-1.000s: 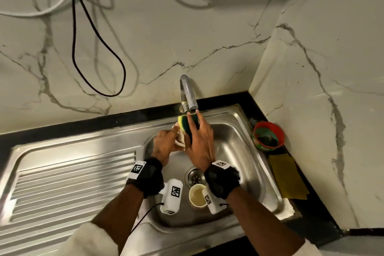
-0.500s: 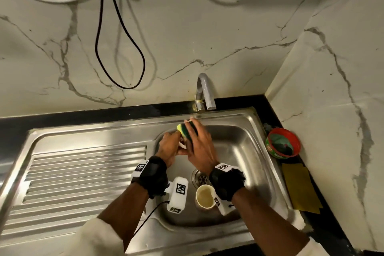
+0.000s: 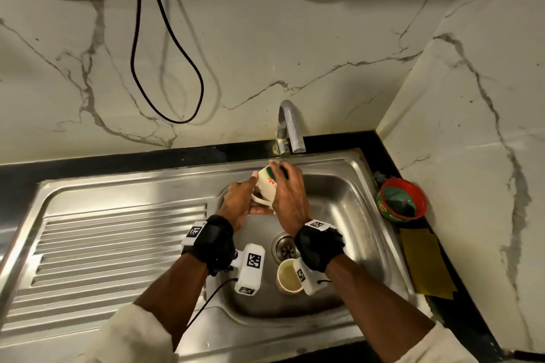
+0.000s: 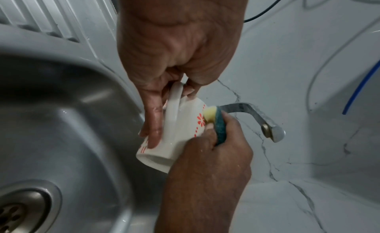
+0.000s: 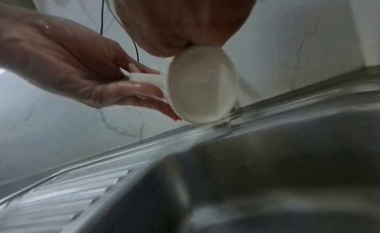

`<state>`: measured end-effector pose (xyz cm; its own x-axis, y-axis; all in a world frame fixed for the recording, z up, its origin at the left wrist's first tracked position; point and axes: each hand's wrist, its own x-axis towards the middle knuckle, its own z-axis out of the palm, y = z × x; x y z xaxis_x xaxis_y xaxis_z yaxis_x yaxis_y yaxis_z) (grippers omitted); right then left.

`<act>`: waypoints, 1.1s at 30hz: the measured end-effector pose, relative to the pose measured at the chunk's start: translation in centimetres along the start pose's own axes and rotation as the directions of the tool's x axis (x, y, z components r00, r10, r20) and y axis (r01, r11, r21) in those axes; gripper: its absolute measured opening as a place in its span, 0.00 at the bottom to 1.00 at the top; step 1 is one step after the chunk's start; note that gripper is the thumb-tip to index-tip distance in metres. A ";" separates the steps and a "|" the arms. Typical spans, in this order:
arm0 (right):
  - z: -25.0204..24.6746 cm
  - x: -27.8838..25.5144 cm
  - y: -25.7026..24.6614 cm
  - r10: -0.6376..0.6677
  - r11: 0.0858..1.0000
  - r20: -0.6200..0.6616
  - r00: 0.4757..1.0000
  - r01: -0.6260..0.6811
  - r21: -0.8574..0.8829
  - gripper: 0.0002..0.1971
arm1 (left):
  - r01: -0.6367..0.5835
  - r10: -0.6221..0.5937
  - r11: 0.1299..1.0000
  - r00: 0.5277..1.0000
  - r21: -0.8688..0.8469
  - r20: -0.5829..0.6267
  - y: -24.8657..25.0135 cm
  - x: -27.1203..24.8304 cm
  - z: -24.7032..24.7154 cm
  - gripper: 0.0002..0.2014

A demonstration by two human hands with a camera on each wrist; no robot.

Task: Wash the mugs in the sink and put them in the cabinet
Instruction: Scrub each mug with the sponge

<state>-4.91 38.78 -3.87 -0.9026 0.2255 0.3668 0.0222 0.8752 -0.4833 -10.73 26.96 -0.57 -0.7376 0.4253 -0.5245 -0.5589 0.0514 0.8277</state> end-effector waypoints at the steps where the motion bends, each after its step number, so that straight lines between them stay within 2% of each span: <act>1: 0.3 -0.2 0.1 -0.088 0.995 0.025 0.996 0.089 -0.047 0.39 | -0.003 0.003 1.000 1.000 0.001 -0.001 -0.1 0.0 -0.1 0.18; 3: 0.8 -0.9 0.7 -0.284 0.946 0.092 0.954 0.294 -0.136 0.31 | -0.011 0.011 1.000 1.000 -0.001 -0.008 -0.5 0.0 -0.3 0.17; 4: 0.8 -1.1 1.0 -0.313 0.935 0.104 0.944 0.325 -0.142 0.28 | -0.014 0.014 1.000 1.000 -0.009 -0.006 -0.5 -0.1 -0.4 0.18; 5: 0.8 -1.2 1.4 -0.282 0.948 0.095 0.955 0.293 -0.128 0.27 | -0.019 0.019 1.000 1.000 -0.021 0.001 -0.5 0.0 -0.4 0.19; 6: 0.6 -1.1 1.2 -0.189 0.976 0.065 0.980 0.195 -0.102 0.27 | -0.019 0.020 0.999 1.000 -0.033 0.012 -0.5 0.0 -0.4 0.20; 7: 0.6 -0.8 1.1 -0.033 0.997 0.035 0.999 0.035 -0.064 0.27 | -0.017 0.018 0.999 1.000 -0.040 0.025 -0.5 0.1 -0.3 0.20; 8: 0.4 -0.1 0.7 0.154 0.988 0.004 0.988 -0.154 -0.005 0.27 | -0.015 0.017 0.999 0.999 -0.036 0.044 -0.5 -0.1 -0.3 0.20; 9: 0.0 0.8 0.5 0.338 0.939 0.001 0.941 -0.337 0.067 0.25 | -0.015 0.016 1.000 0.998 -0.021 0.067 -0.5 -0.3 -0.3 0.20; 10: -0.6 1.7 0.7 0.485 0.859 0.064 0.872 -0.488 0.153 0.25 | -0.014 0.015 1.000 0.995 -0.009 0.099 -0.6 -0.6 -0.5 0.20; 11: -1.5 2.5 1.1 0.572 0.737 0.202 0.795 -0.607 0.299 0.27 | -0.012 0.014 1.000 0.991 -0.011 0.135 -0.8 -0.8 -0.7 0.20; 12: -2.3 3.0 1.6 0.589 0.574 0.358 0.725 -0.686 0.447 0.29 | -0.008 0.012 1.000 0.986 -0.022 0.168 -0.8 -1.0 -1.1 0.19; 13: -2.7 3.2 2.2 0.581 0.435 0.459 0.672 -0.733 0.522 0.28 | -0.002 0.008 0.999 0.982 -0.032 0.189 -0.8 -1.1 -1.5 0.19; 14: -3.0 3.2 2.5 0.581 0.395 0.483 0.655 -0.746 0.537 0.28 | 0.004 0.003 0.999 0.981 -0.038 0.195 -0.6 -1.1 -1.7 0.19; 16: -2.4 3.7 2.0 0.628 0.509 0.377 0.681 -0.726 0.463 0.26 | 0.027 -0.015 0.998 0.983 -0.060 0.181 0.0 -0.7 -1.8 0.18; 17: -1.8 3.7 1.6 0.641 0.598 0.274 0.717 -0.690 0.407 0.24 | 0.032 -0.021 0.997 0.987 -0.068 0.160 0.2 -0.5 -1.7 0.19; 18: -1.5 3.4 0.8 0.600 0.716 0.155 0.785 -0.613 0.333 0.20 | 0.031 -0.020 0.997 0.991 -0.075 0.133 0.4 -0.3 -1.6 0.20; 19: -1.0 2.8 0.0 0.495 0.838 0.038 0.868 -0.489 0.243 0.17 | 0.023 -0.013 0.996 0.994 -0.087 0.104 0.6 -0.1 -1.5 0.20; 20: -0.8 1.9 -0.9 0.328 0.937 -0.039 0.944 -0.320 0.139 0.17 | 0.010 -0.001 0.994 0.997 -0.105 0.080 0.7 0.0 -1.4 0.20; 21: -0.6 1.0 -1.6 0.106 0.994 -0.048 0.993 -0.105 0.032 0.21 | -0.004 0.011 0.993 0.998 -0.115 0.063 0.6 0.1 -1.4 0.19; 22: -0.4 0.1 -1.9 -0.135 0.990 -0.012 0.991 0.134 -0.053 0.26 | -0.015 0.021 0.994 0.998 -0.112 0.060 0.5 0.3 -1.4 0.18; 23: 0.1 -0.7 -1.7 -0.318 0.942 0.032 0.948 0.319 -0.104 0.29 | -0.018 0.026 0.994 0.997 -0.111 0.070 0.4 0.3 -1.4 0.17; 24: 0.3 -1.2 -1.3 -0.411 0.900 0.047 0.910 0.413 -0.141 0.30 | -0.016 0.025 0.994 0.996 -0.111 0.085 0.3 0.2 -1.4 0.17; 25: 0.5 -1.3 -0.9 -0.427 0.893 0.027 0.904 0.426 -0.145 0.29 | -0.009 0.021 0.994 0.995 -0.112 0.101 0.2 0.1 -1.3 0.17; 26: 0.4 -1.0 -0.6 -0.377 0.919 -0.017 0.926 0.372 -0.129 0.28 | -0.003 0.015 0.993 0.994 -0.114 0.110 0.2 0.1 -1.3 0.18; 28: -0.4 -0.5 -0.8 -0.125 0.992 -0.132 0.983 0.122 -0.026 0.23 | 0.017 -0.004 0.991 0.996 -0.134 0.095 0.0 -0.1 -1.2 0.19; 29: -0.9 -0.1 -0.9 -0.009 1.000 -0.184 0.983 0.009 -0.002 0.20 | 0.024 -0.013 0.990 0.997 -0.142 0.081 0.0 -0.2 -1.2 0.18; 30: -1.3 0.4 -1.0 0.041 0.999 -0.221 0.974 -0.047 -0.020 0.18 | 0.030 -0.019 0.989 0.997 -0.144 0.074 0.0 -0.3 -1.1 0.16; 33: -1.2 1.2 -1.5 -0.065 0.986 -0.172 0.983 0.037 -0.162 0.10 | 0.031 -0.022 0.995 0.995 -0.092 0.100 -0.2 -0.3 -0.8 0.15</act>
<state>-5.51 38.22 -1.78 -0.8146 0.2381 0.5290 0.0578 0.9407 -0.3344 -10.65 26.07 -0.75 -0.6838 0.5122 -0.5197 -0.6139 -0.0189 0.7892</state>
